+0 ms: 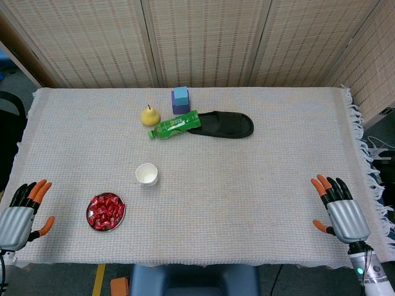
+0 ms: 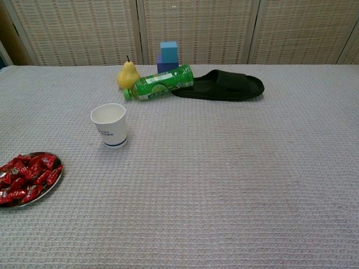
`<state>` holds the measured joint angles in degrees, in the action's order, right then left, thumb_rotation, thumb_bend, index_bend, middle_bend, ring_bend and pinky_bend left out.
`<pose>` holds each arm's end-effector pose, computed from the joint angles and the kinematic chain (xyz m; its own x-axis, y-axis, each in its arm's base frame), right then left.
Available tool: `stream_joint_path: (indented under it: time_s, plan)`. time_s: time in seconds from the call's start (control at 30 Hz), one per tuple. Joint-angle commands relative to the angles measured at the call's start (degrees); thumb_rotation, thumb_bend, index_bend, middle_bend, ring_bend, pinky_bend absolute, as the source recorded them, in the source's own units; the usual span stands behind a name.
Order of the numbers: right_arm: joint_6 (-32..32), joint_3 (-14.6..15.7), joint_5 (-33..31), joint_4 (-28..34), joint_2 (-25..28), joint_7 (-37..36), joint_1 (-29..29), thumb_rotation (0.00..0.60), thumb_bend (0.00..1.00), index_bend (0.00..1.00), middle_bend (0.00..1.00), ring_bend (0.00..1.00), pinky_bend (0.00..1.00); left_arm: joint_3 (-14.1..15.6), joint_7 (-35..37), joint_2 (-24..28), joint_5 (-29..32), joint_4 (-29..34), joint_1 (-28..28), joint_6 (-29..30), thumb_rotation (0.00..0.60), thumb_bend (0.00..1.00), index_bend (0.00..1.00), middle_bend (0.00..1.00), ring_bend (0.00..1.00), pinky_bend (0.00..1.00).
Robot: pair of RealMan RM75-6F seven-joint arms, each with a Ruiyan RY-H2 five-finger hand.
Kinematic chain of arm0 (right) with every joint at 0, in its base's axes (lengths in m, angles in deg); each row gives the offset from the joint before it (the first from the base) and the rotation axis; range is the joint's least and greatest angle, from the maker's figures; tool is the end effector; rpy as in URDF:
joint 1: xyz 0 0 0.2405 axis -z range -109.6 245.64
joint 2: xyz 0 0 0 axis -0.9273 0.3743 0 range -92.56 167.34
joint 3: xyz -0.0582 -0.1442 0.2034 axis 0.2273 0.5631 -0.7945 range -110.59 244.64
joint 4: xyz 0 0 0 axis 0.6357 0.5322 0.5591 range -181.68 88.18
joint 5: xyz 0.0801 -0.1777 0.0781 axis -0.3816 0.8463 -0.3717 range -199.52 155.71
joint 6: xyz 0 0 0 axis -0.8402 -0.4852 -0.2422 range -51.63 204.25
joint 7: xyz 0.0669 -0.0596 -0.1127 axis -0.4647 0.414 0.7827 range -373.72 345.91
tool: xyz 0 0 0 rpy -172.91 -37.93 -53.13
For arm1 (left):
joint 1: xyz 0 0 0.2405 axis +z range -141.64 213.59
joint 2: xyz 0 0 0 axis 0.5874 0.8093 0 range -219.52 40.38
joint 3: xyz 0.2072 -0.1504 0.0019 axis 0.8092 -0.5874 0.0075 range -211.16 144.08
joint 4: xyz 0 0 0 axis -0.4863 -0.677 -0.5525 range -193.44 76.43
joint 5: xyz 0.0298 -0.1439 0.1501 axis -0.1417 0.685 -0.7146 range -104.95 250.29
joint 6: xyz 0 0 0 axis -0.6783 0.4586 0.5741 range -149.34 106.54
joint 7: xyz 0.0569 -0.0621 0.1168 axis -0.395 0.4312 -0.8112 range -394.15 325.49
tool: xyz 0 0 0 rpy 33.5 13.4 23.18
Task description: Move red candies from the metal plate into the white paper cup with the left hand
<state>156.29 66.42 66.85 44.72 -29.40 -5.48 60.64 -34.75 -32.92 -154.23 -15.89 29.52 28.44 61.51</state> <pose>-0.3035 -0.1848 0.1256 0.5112 -0.1000 0.8536 -0.8582 -0.1140 0.5005 -0.3156 0.1906 0.1521 0.4412 0.0444 0.8963 0.8953 -0.0898 -0.4363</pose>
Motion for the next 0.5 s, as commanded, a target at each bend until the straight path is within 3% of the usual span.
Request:
stream_joint_path:
  time_s: [0.03, 0.23, 0.33, 0.43, 0.5]
  plan:
    - [0.83, 0.05, 0.02, 0.53, -0.16, 1.46, 0.51, 0.600, 0.06, 0.00, 0.00, 0.00, 0.00, 0.48, -0.21, 0.20, -0.31, 0.54, 0.06, -0.27, 0.600, 0.37, 0.00, 0.00, 0.00, 0.04]
    - [3.19, 0.24, 2.00, 0.36, -1.02, 2.58, 1.12, 0.600, 0.06, 0.00, 0.00, 0.00, 0.00, 0.99, -1.77, -0.92, -0.71, 1.11, -0.61, -1.61, 0.600, 0.38, 0.00, 0.00, 0.00, 0.09]
    - [3.79, 0.34, 2.50, -0.22, -1.67, 3.08, 1.34, 0.600, 0.06, 0.00, 0.00, 0.00, 0.00, 1.30, -1.66, -3.55, -2.03, -0.81, -1.07, -1.58, 0.600, 0.38, 0.00, 0.00, 0.01, 0.17]
    - [3.45, 0.13, 2.03, -0.38, -2.18, 4.33, 1.24, 0.600, 0.06, 0.00, 0.00, 0.00, 0.00, 1.02, -4.20, -7.65, -2.88, -4.81, -1.06, -0.24, 0.600, 0.38, 0.00, 0.15, 0.17, 0.39]
    - [3.22, -0.02, 1.78, -0.46, -2.58, 5.20, 1.13, 0.600, 0.06, 0.00, 0.00, 0.00, 0.00, 0.84, -6.29, -10.01, -3.21, -6.70, -0.94, 0.65, 0.600, 0.38, 0.00, 0.37, 0.42, 0.63]
